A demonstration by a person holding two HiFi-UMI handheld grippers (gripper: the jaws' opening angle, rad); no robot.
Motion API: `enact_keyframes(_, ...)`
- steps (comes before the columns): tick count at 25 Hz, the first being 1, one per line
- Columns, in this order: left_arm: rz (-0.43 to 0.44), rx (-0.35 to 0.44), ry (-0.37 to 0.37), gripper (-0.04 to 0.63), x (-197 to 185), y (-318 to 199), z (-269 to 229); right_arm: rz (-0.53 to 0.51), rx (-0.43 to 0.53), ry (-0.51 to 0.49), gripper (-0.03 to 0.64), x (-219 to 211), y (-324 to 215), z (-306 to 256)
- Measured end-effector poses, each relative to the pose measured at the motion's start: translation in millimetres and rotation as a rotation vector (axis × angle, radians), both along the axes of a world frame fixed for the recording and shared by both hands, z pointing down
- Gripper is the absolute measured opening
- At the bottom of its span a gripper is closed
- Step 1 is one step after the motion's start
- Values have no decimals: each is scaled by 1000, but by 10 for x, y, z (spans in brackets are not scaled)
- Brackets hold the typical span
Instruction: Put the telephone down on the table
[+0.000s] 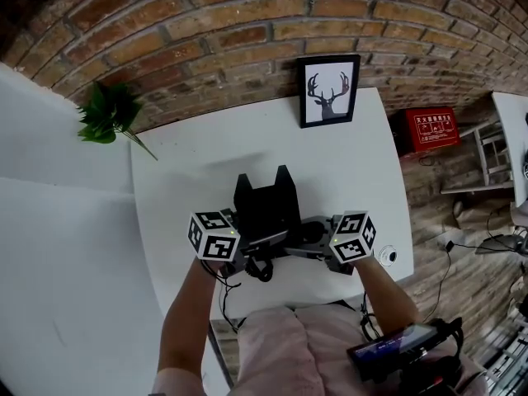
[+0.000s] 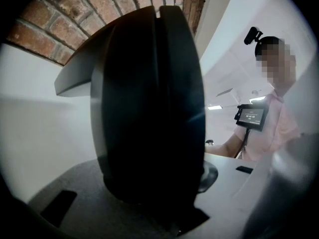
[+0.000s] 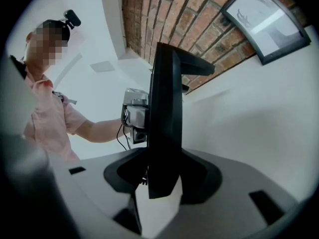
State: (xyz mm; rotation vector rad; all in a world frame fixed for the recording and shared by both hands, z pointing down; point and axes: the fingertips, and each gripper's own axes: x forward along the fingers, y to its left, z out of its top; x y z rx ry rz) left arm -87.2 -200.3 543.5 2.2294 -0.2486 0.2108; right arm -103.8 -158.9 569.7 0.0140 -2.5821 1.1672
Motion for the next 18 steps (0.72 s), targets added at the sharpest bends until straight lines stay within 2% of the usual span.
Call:
enact_keyframes(11, -19, -108, 47, 172, -14, -13, 155, -6, -77, 29, 192, 8, 16, 108)
enact_keyframes(18, -5, -140, 36, 172, -21, -44, 218, 3, -131, 76, 198, -19, -2, 168)
